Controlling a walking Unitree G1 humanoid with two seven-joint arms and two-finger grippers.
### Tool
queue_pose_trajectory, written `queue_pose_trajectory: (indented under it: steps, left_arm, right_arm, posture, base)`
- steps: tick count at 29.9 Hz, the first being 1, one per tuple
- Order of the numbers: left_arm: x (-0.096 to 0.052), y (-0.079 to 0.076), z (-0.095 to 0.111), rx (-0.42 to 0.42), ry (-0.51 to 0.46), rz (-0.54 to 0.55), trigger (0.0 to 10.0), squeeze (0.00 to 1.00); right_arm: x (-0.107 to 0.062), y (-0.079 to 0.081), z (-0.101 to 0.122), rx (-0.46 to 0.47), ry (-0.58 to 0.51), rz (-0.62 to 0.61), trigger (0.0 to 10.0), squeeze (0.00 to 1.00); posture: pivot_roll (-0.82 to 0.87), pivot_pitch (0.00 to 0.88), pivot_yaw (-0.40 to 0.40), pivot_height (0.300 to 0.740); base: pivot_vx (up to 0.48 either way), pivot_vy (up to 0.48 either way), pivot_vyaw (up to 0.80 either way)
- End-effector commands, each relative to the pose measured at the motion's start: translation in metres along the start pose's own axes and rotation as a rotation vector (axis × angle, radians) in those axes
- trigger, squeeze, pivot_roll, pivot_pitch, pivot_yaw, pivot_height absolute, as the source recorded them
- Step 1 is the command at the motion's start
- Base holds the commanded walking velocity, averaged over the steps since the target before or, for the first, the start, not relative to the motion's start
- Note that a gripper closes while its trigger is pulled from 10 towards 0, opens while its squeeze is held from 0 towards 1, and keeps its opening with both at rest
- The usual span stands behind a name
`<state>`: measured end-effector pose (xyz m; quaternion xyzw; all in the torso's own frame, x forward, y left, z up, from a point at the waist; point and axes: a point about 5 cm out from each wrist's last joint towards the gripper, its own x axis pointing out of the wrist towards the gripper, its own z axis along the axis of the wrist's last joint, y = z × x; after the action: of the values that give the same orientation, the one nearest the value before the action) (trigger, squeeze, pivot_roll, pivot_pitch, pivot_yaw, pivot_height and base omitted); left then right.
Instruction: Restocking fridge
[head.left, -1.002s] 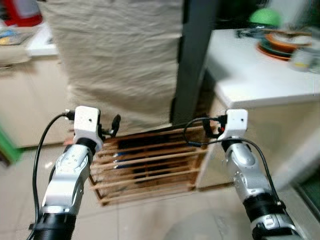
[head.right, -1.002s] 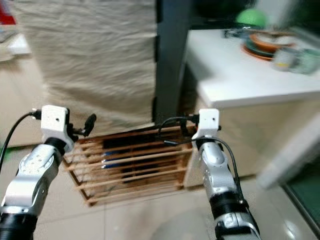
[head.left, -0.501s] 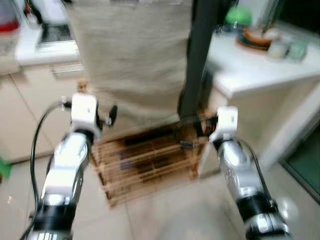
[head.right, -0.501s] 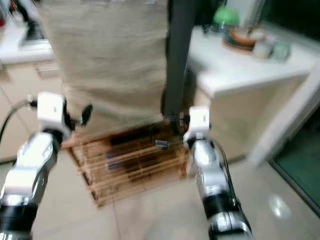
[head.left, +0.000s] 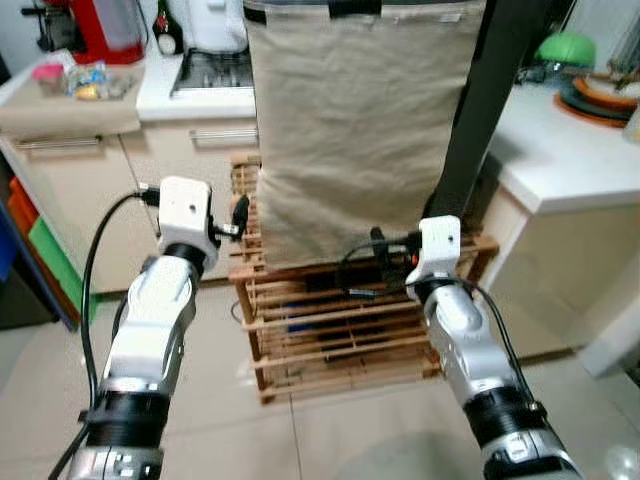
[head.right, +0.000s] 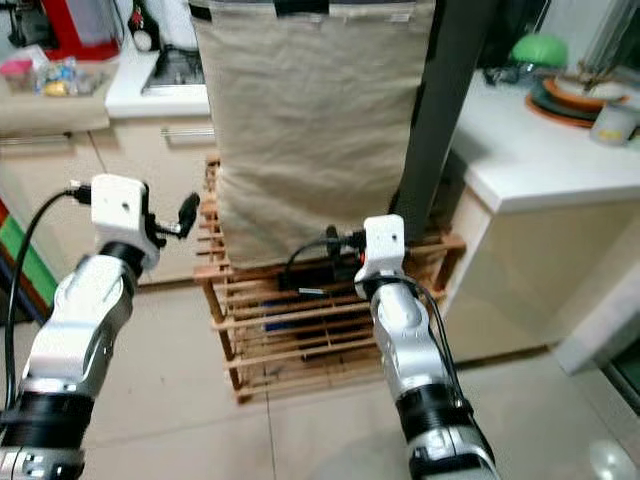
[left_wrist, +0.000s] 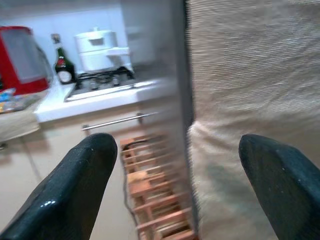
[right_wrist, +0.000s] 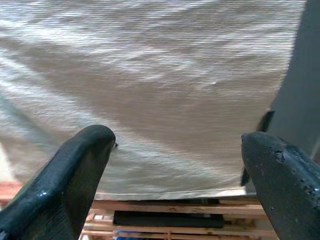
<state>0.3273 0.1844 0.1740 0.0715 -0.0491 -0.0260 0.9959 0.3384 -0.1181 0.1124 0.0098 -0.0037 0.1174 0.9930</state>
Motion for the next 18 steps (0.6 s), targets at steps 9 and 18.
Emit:
queue_pose_trajectory:
  steps: [9, 18]
  left_arm:
    - [0.0, 0.0, 0.005, -0.01, -0.027, 0.024, 10.0, 0.0]
    - [0.001, -0.002, 0.005, 0.009, -0.02, 0.033, 10.0, 0.0]
  right_arm:
    - [0.002, 0.005, 0.01, -0.016, -0.041, 0.036, 10.0, 0.0]
    - [0.004, 0.024, 0.024, -0.006, -0.089, 0.131, 10.0, 0.0]
  posture:
    - [-0.07, 0.0, 0.027, 0.74]
    - [-0.07, 0.0, 0.025, 0.74]
  base:
    - [0.255, 0.0, 0.0]
    - [0.0, 0.0, 0.0]
